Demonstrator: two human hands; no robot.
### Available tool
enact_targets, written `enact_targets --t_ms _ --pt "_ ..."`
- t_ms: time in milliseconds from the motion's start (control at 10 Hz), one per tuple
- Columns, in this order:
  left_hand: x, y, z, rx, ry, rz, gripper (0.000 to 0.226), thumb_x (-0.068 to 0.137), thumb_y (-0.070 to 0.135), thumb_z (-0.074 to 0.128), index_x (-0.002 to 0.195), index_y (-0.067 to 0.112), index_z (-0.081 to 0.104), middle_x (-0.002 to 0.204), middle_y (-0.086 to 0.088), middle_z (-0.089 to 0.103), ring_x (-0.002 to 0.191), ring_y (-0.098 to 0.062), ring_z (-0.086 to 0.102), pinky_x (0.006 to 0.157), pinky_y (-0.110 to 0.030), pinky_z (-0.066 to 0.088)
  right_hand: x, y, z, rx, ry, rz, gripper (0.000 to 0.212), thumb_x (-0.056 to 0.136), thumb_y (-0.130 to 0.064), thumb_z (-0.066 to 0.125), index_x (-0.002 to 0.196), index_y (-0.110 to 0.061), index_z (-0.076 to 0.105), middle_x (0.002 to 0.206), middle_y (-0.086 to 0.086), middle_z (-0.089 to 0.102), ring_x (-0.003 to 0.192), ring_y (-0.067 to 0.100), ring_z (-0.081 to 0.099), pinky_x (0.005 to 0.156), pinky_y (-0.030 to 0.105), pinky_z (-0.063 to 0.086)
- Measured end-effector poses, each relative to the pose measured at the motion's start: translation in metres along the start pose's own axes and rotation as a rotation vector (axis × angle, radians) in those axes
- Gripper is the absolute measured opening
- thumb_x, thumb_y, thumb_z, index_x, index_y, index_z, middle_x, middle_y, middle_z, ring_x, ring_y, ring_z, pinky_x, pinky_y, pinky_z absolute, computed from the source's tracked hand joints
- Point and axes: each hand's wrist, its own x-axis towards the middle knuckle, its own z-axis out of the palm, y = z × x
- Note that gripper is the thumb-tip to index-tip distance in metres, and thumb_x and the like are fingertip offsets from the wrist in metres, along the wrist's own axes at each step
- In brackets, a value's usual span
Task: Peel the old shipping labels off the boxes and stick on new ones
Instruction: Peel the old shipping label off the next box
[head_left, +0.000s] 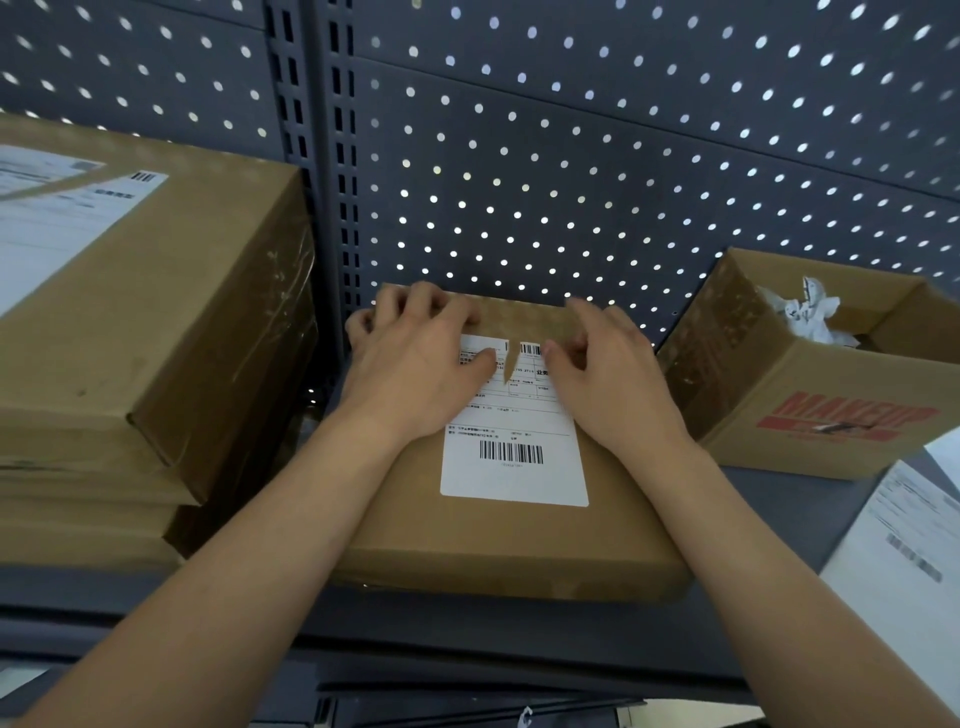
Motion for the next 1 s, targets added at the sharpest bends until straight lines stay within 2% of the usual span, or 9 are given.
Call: enact_targets --t_ms 100,200,300,700,800,900,1000 --pt "0.0004 -0.0002 -0.0004 -0.001 -0.005 -0.004 0.042 0.090 0.054 0.050 0.128 0.035 0.051 0.134 0.007 0.042 0.129 -0.023 0.026 0.107 -0.047 0.020 0.0004 0.0021 0.0016 0.010 0.026 -0.028 0.015 0.096 -0.022 0.060 0.098 -0.011 0.070 0.097 0.001 0.052 0.088 0.015 0.053 0.070 0.020 0.033" --pt "0.0003 -0.0001 -0.0003 -0.002 -0.007 -0.005 0.042 0.090 0.054 0.050 0.128 0.035 0.051 0.134 0.008 0.042 0.130 -0.023 0.026 0.106 -0.047 0.020 0.0004 0.0026 0.0005 -0.010 0.047 -0.051 0.013 0.096 -0.014 0.058 0.088 -0.011 0.067 0.093 0.000 0.055 0.085 0.013 0.052 0.067 0.021 0.035" --pt "-0.0001 0.0002 -0.0003 -0.003 -0.002 -0.003 0.041 0.090 0.053 0.050 0.127 0.034 0.051 0.133 0.007 0.042 0.130 -0.023 0.027 0.106 -0.047 0.020 0.0006 0.0019 0.0010 -0.040 0.036 -0.054 0.014 0.098 -0.015 0.054 0.089 -0.012 0.064 0.096 -0.001 0.054 0.089 0.015 0.052 0.071 0.026 0.038" --pt "0.0000 0.0004 0.0000 0.002 0.003 -0.001 0.041 0.090 0.054 0.050 0.126 0.035 0.051 0.132 0.007 0.042 0.130 -0.023 0.027 0.106 -0.047 0.020 -0.0005 0.0022 0.0027 -0.009 0.014 -0.050 0.011 0.099 -0.012 0.049 0.093 -0.015 0.058 0.097 -0.002 0.050 0.091 0.016 0.051 0.073 0.024 0.033" --pt "-0.0001 -0.0001 0.0002 -0.001 0.006 -0.002 0.040 0.090 0.053 0.050 0.126 0.035 0.051 0.132 0.007 0.042 0.129 -0.023 0.027 0.106 -0.046 0.020 -0.0010 0.0013 0.0013 0.025 0.028 -0.041 0.010 0.099 -0.017 0.051 0.097 -0.015 0.060 0.096 -0.003 0.052 0.090 0.015 0.052 0.072 0.024 0.033" --pt "0.0001 0.0004 0.0003 0.001 0.005 -0.006 0.041 0.090 0.053 0.050 0.126 0.035 0.051 0.132 0.008 0.042 0.129 -0.022 0.026 0.105 -0.045 0.021 -0.0002 0.0013 0.0010 0.028 0.017 -0.033 0.024 0.097 -0.027 0.055 0.117 -0.015 0.061 0.101 -0.004 0.053 0.093 0.014 0.051 0.075 0.025 0.035" --pt "0.0000 0.0006 0.0005 0.004 0.007 -0.011 0.040 0.090 0.053 0.050 0.126 0.035 0.051 0.133 0.008 0.042 0.129 -0.022 0.026 0.105 -0.045 0.020 0.0008 0.0025 0.0009 0.026 0.014 -0.060 0.016 0.095 -0.026 0.060 0.104 -0.017 0.070 0.096 -0.005 0.053 0.092 0.016 0.054 0.076 0.030 0.045"
